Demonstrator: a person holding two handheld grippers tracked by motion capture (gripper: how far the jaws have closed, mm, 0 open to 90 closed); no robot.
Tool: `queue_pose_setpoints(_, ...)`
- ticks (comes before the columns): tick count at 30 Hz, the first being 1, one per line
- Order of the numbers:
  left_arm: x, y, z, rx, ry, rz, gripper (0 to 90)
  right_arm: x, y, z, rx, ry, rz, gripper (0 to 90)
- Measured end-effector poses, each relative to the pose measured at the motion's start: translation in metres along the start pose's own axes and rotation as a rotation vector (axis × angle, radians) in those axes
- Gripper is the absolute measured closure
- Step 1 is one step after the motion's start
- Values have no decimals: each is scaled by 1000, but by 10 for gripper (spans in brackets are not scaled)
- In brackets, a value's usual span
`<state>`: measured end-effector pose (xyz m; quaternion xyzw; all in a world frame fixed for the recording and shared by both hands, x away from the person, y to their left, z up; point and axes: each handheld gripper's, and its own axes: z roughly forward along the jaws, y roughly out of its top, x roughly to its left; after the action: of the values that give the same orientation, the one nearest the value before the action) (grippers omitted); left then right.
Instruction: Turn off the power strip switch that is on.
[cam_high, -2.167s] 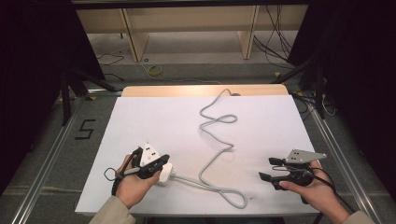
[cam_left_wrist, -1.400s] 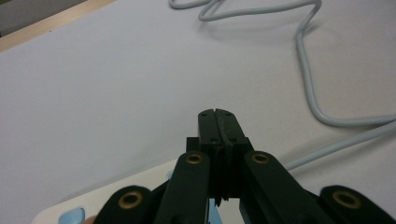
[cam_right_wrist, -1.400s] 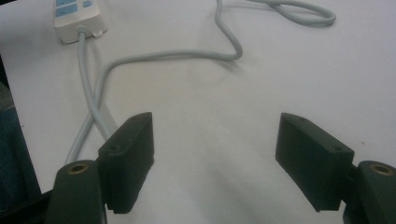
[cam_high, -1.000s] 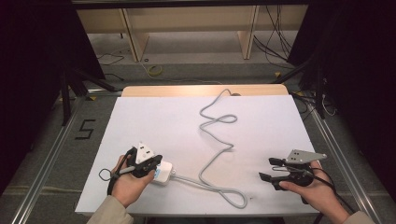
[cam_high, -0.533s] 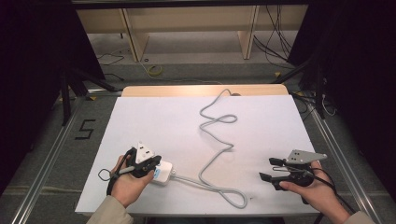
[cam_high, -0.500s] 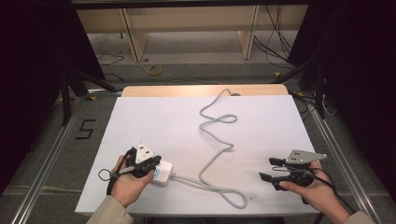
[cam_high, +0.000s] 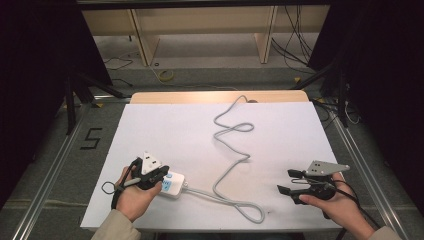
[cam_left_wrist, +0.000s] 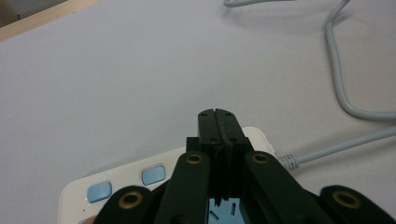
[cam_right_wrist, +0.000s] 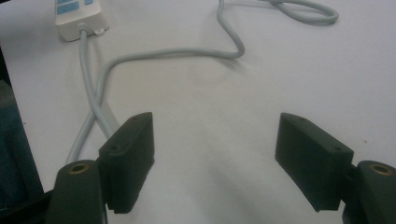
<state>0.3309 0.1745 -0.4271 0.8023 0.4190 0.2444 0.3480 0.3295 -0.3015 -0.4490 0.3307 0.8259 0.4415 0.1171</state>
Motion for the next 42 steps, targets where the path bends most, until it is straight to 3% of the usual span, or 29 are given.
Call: queue_pose_setpoints(42,20,-8,-2,32,54,-73,900,0,1,2,6,7,-4,288)
